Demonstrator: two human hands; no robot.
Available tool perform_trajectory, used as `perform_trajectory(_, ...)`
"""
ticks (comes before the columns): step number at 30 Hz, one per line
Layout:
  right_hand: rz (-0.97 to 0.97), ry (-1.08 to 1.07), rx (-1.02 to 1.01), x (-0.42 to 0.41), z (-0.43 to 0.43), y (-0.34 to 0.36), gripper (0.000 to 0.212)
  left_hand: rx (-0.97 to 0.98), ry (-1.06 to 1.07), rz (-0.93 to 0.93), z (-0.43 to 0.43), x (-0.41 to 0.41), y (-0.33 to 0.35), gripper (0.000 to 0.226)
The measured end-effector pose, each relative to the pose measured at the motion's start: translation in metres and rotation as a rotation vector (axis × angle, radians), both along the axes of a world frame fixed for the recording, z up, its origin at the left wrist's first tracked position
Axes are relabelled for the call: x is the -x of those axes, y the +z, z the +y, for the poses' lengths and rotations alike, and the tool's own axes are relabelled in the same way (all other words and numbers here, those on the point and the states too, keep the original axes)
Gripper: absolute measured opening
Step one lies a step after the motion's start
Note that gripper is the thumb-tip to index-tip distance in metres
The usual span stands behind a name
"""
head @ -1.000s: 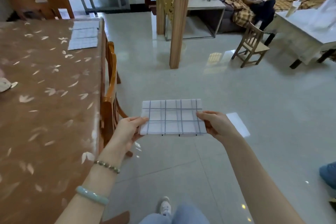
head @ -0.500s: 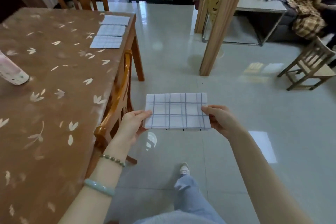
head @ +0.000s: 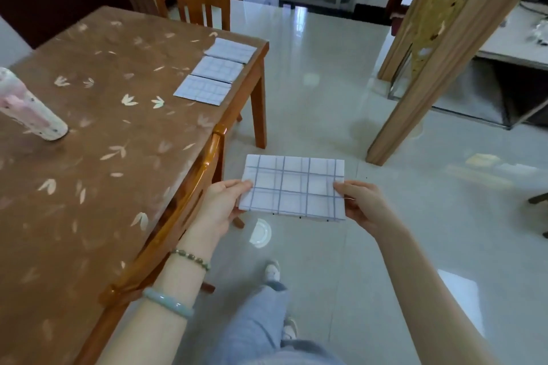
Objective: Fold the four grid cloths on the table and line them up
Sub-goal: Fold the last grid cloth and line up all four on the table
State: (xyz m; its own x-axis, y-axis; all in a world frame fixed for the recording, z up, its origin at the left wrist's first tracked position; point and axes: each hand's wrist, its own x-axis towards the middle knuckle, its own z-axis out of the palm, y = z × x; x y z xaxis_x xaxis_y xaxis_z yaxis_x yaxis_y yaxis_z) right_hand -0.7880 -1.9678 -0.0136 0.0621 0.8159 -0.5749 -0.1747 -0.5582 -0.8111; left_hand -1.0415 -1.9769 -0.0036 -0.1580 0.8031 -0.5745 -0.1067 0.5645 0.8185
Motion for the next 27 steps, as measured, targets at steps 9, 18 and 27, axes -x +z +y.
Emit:
perform_trajectory(9,0.010,0.031,-0.003,-0.003,0.165,-0.011,0.013,-0.059,0.082,0.010,0.155,-0.006,-0.015,0.008)
perform_trajectory(18,0.018,0.063,-0.010,0.013,0.319,0.006,0.011,-0.068,0.149,0.011,0.300,0.011,-0.006,0.007)
perform_trajectory(27,-0.005,0.217,0.043,0.034,0.453,-0.007,0.007,-0.018,0.286,-0.030,0.400,0.023,-0.012,0.009)
